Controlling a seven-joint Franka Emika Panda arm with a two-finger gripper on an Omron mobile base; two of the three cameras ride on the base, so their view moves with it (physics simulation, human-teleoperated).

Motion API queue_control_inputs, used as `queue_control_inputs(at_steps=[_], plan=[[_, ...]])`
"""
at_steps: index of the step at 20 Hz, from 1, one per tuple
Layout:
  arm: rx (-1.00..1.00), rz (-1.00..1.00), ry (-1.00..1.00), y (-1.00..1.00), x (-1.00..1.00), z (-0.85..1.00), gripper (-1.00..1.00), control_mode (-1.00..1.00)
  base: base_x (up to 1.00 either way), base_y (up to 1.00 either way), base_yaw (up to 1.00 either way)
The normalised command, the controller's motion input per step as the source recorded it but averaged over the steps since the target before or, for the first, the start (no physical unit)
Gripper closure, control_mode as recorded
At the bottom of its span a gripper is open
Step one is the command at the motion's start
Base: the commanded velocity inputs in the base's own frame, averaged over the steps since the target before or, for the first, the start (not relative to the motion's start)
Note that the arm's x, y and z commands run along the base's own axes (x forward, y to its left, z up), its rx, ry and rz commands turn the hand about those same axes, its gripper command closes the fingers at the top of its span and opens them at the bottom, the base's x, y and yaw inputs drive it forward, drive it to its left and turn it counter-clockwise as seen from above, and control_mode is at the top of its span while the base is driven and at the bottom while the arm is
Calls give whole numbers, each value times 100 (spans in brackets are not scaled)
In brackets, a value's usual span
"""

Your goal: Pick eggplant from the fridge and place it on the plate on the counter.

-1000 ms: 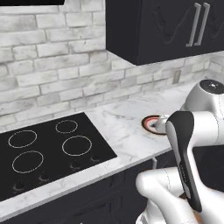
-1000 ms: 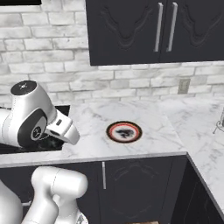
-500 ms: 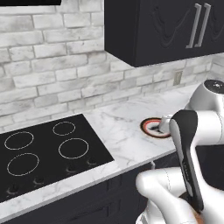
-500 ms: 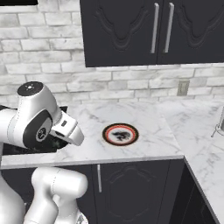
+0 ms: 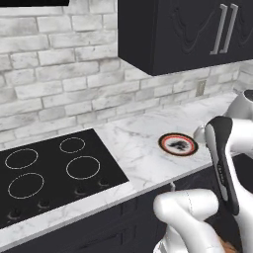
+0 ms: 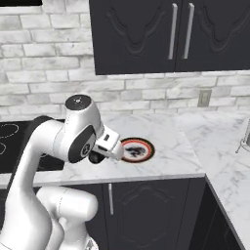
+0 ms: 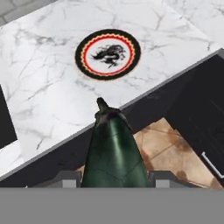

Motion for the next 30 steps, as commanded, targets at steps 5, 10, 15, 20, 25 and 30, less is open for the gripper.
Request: queue_control_inputs(at_steps=[5, 10, 15, 20, 25, 30], plan=[[-3, 0, 6, -35, 100, -54, 100, -100, 0, 0, 0], [0, 0, 6, -33, 100, -20, 100, -100, 0, 0, 0], [0, 0, 1, -6, 95, -30, 100, -100, 0, 0, 0], [0, 0, 7, 1, 49, -44, 100, -100, 0, 0, 0], [0, 0, 7, -4, 82, -58, 100, -100, 0, 0, 0], [0, -1, 3, -22, 66, -45, 100, -100, 0, 0, 0]])
